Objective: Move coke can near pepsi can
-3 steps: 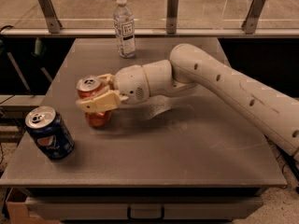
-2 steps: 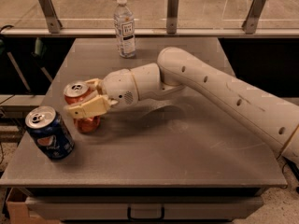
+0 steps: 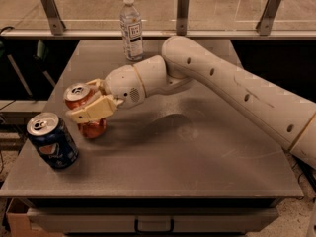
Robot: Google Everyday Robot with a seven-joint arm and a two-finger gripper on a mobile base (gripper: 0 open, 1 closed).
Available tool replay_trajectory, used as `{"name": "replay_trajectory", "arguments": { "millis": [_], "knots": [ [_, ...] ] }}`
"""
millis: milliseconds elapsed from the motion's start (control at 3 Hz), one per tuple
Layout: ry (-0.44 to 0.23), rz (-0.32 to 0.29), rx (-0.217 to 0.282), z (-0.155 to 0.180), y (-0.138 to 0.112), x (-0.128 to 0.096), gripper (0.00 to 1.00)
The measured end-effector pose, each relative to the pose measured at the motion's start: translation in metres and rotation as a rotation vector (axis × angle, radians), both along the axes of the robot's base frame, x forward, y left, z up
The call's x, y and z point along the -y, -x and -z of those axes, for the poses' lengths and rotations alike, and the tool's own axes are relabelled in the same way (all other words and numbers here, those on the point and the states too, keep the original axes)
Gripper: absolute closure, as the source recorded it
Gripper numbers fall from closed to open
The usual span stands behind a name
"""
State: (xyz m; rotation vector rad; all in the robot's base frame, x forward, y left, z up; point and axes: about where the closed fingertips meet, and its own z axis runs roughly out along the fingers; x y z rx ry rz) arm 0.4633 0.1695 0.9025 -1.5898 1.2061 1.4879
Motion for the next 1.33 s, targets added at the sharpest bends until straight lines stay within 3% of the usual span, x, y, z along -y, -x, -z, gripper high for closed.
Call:
{"name": "replay_trajectory", "arguments": {
  "millis": [667, 1000, 1333],
  "knots": [
    [0.042, -0.075, -0.041, 0.003, 0.007, 0.006, 0.36],
    [0.044, -0.103, -0.089, 0.015, 0.018, 0.005, 0.05],
    [0.052, -0.105, -0.098, 0.017, 0.02, 0.007, 0.0]
  ]
}}
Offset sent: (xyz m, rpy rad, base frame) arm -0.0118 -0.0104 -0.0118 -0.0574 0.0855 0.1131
